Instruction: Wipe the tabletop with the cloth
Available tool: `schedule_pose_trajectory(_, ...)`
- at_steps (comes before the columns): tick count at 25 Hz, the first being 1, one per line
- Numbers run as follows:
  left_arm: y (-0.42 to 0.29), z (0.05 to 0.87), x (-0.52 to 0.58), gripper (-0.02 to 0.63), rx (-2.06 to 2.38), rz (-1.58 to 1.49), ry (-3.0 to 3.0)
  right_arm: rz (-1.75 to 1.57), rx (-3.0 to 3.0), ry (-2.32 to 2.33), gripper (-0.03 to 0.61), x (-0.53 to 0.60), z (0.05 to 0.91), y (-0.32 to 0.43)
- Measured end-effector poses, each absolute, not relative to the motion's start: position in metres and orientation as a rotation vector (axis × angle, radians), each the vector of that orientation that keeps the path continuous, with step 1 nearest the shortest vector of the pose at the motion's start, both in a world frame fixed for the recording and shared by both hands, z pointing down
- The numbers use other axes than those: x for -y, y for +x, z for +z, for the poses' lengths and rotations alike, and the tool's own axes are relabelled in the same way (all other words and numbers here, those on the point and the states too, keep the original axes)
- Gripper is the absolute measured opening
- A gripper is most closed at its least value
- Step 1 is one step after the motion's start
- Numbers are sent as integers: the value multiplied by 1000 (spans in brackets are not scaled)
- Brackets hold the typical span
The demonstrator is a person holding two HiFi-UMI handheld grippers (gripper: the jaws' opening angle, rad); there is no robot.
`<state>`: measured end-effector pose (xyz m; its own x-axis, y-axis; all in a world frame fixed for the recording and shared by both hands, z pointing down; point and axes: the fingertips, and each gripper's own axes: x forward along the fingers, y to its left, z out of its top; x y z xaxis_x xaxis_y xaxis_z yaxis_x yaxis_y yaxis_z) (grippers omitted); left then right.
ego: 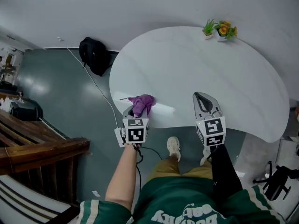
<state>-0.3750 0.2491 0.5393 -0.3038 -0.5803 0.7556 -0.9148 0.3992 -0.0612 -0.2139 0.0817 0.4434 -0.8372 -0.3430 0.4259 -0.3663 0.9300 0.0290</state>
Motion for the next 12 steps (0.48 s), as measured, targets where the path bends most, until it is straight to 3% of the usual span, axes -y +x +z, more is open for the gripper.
schedule_pose_trajectory(5,-259,498,-140,127,1936,630,1571,54,2620,705,3,-14,429,-105)
schedule_pose_trajectory(12,-25,462,-13,124,1692,567,1946,72,2521,1054,3,75,411,119)
